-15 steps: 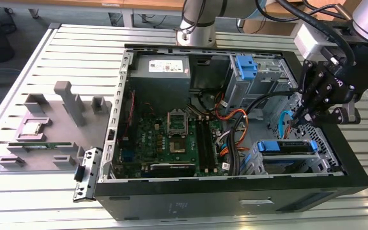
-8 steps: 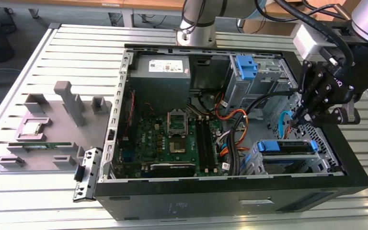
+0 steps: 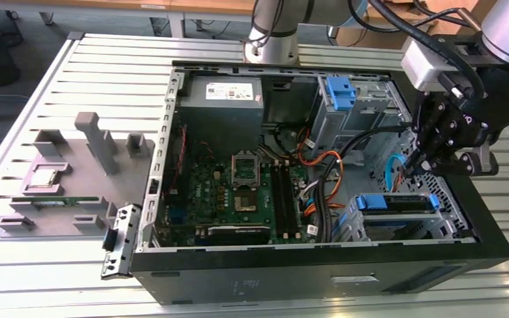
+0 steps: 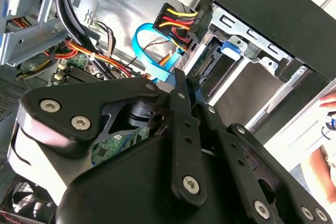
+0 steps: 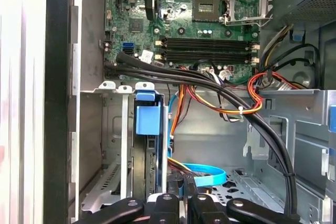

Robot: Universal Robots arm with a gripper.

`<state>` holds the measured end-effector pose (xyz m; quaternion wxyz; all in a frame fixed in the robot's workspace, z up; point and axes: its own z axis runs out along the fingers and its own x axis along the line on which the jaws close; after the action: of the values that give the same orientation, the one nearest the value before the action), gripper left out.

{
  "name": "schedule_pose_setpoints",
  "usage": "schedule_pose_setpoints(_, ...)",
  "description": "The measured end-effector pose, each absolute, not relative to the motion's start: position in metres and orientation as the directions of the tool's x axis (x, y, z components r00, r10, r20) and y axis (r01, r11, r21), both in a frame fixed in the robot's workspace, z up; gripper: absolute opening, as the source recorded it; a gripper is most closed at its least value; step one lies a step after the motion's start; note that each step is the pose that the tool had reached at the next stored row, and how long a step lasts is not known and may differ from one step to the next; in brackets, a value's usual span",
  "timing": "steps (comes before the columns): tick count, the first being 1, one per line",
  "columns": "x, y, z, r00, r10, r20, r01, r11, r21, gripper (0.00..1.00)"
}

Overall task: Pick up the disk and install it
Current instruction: 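Insert the first disk wire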

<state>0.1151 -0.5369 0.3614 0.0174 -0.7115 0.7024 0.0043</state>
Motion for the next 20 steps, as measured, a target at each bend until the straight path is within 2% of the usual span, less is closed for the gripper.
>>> schedule_pose_setpoints(10,0.108,-0.55,0.357,0.031,-0.999,-0.03,-0.999,-0.03,-0.031,0.16)
schedule_pose_setpoints(20,0.105,-0.56,0.353,0.043,-0.998,-0.039,-0.997,-0.041,-0.065,0.16)
